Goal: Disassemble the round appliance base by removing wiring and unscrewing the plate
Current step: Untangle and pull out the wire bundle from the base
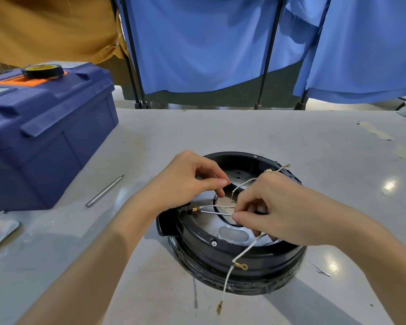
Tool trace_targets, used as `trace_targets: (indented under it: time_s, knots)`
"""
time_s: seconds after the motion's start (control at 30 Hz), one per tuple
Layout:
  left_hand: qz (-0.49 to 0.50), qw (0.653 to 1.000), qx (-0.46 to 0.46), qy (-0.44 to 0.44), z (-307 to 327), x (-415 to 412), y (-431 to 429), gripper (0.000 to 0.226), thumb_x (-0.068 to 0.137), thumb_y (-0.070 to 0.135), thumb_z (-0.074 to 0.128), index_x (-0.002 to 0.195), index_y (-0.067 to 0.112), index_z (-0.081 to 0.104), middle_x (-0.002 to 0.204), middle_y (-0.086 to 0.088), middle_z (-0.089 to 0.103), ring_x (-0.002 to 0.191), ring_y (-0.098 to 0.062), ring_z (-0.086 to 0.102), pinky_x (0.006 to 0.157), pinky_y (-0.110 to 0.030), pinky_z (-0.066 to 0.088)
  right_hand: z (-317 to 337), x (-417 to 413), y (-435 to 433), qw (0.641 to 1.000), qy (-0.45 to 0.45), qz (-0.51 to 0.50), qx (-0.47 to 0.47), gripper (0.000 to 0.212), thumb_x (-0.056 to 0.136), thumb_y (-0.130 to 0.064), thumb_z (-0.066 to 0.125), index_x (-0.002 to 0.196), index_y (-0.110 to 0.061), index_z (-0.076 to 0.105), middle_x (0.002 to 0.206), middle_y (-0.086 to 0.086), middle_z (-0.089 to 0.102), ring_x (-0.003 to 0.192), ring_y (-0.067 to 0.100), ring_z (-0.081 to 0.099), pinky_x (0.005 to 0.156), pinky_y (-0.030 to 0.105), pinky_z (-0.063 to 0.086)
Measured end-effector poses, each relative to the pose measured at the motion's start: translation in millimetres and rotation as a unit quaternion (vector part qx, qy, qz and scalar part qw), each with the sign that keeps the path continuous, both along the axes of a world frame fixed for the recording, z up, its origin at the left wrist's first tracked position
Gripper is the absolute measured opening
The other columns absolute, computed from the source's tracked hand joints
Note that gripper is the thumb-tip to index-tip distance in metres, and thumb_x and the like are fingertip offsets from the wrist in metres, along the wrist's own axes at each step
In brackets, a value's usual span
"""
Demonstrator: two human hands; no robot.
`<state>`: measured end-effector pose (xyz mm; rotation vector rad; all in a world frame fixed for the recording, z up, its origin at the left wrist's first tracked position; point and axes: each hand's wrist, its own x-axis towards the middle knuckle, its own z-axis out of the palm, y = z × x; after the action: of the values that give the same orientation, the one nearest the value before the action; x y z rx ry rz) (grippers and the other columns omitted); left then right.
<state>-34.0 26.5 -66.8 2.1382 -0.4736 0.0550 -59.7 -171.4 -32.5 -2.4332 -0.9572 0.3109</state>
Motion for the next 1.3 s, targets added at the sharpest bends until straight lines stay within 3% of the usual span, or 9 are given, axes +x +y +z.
trace_targets:
  time_s: [0.17, 0.37, 0.63, 0.73, 0.83, 0.97, 1.07, 1.13, 1.3]
  knots:
    - [0.01, 1.0, -0.003, -0.001, -3.1, -1.7, 1.0, 0.009, 0.087, 0.019, 0.068, 0.089, 0.014, 0.075, 0.071, 0.004, 0.075, 0.067, -0.011, 0.068, 0.064, -0.03, 0.049, -0.6, -0.9, 1.7, 1.0, -0.007, -0.001, -0.002, 0.027, 0.09, -0.017, 0.06, 0.064, -0.014, 0.068, 0.038, -0.013, 0.046, 0.039, 0.008, 0.04, 0.043, 0.013, 0.032]
    - [0.016, 1.0, -0.012, -0.004, -4.6, -2.9, 2.0, 0.009, 0.087, 0.018, 0.068, 0.089, 0.013, 0.075, 0.072, 0.003, 0.075, 0.074, -0.007, 0.071, 0.079, -0.027, 0.054, -5.3, -0.3, 5.0, 0.999, -0.044, -0.001, -0.009, 0.027, 0.089, -0.017, 0.059, 0.063, -0.013, 0.068, 0.046, 0.004, 0.052, 0.041, 0.013, 0.033, 0.044, 0.017, 0.031]
    - [0.029, 0.999, 0.004, -0.014, -8.1, -5.4, -2.7, 0.008, 0.087, 0.017, 0.068, 0.088, 0.013, 0.074, 0.07, 0.002, 0.075, 0.073, -0.01, 0.072, 0.085, -0.04, 0.055, -9.5, -4.2, 9.6, 0.993, -0.106, -0.009, -0.048, 0.038, 0.092, -0.029, 0.058, 0.055, -0.029, 0.05, 0.053, -0.005, 0.055, 0.054, 0.008, 0.046, 0.055, 0.021, 0.038]
    - [0.028, 0.999, -0.021, -0.002, -9.2, -5.1, -3.6, 0.008, 0.087, 0.015, 0.068, 0.087, 0.01, 0.074, 0.068, -0.002, 0.074, 0.066, -0.016, 0.072, 0.076, -0.031, 0.058, -9.1, -9.8, 13.8, 0.985, -0.145, -0.008, -0.091, 0.039, 0.094, -0.032, 0.053, 0.057, -0.024, 0.045, 0.056, -0.003, 0.048, 0.054, 0.013, 0.039, 0.061, 0.032, 0.039]
    - [0.032, 0.999, -0.018, 0.013, -9.0, -5.7, -4.9, 0.015, 0.09, 0.024, 0.064, 0.085, 0.013, 0.073, 0.064, 0.002, 0.073, 0.057, -0.019, 0.071, 0.067, -0.024, 0.055, -7.6, -16.1, 19.9, 0.976, -0.168, -0.009, -0.135, 0.047, 0.098, -0.035, 0.047, 0.057, -0.025, 0.026, 0.057, -0.005, 0.032, 0.054, 0.016, 0.033, 0.059, 0.033, 0.035]
    - [0.022, 0.999, 0.024, 0.022, -7.2, -6.5, -7.2, 0.023, 0.094, 0.034, 0.056, 0.079, 0.024, 0.07, 0.052, 0.008, 0.067, 0.048, -0.01, 0.066, 0.056, -0.014, 0.048, -8.4, -21.2, 24.7, 0.969, -0.182, -0.008, -0.169, 0.049, 0.101, -0.033, 0.042, 0.061, -0.024, 0.016, 0.06, -0.004, 0.027, 0.057, 0.021, 0.032, 0.059, 0.034, 0.031]
    - [-0.014, 0.999, 0.04, 0.03, -3.0, -9.1, -7.4, 0.031, 0.095, 0.036, 0.054, 0.065, 0.035, 0.065, 0.04, 0.012, 0.054, 0.036, 0.002, 0.047, 0.045, -0.004, 0.031, -11.6, -23.4, 28.2, 0.96, -0.193, -0.001, -0.201, 0.043, 0.101, -0.025, 0.044, 0.066, -0.02, 0.021, 0.064, -0.005, 0.027, 0.061, 0.024, 0.035, 0.057, 0.035, 0.029]
    - [-0.064, 0.994, 0.059, 0.066, 2.9, -10.0, -3.8, 0.035, 0.094, 0.033, 0.056, 0.061, 0.032, 0.065, 0.041, 0.013, 0.051, 0.038, 0.002, 0.041, 0.046, -0.005, 0.03, -12.7, -23.4, 29.5, 0.959, -0.197, 0.003, -0.202, 0.036, 0.101, -0.026, 0.045, 0.071, -0.021, 0.027, 0.064, -0.005, 0.025, 0.063, 0.025, 0.036, 0.062, 0.033, 0.03]
    - [-0.169, 0.962, 0.118, 0.178, 22.8, -7.8, 3.7, 0.031, 0.091, 0.007, 0.06, 0.072, 0.029, 0.073, 0.068, -0.001, 0.07, 0.058, -0.002, 0.059, 0.059, -0.009, 0.043, -8.1, -24.8, 31.5, 0.955, -0.195, 0.007, -0.225, 0.041, 0.101, -0.035, 0.042, 0.068, -0.022, 0.023, 0.063, -0.003, 0.026, 0.067, 0.028, 0.038, 0.057, 0.033, 0.028]
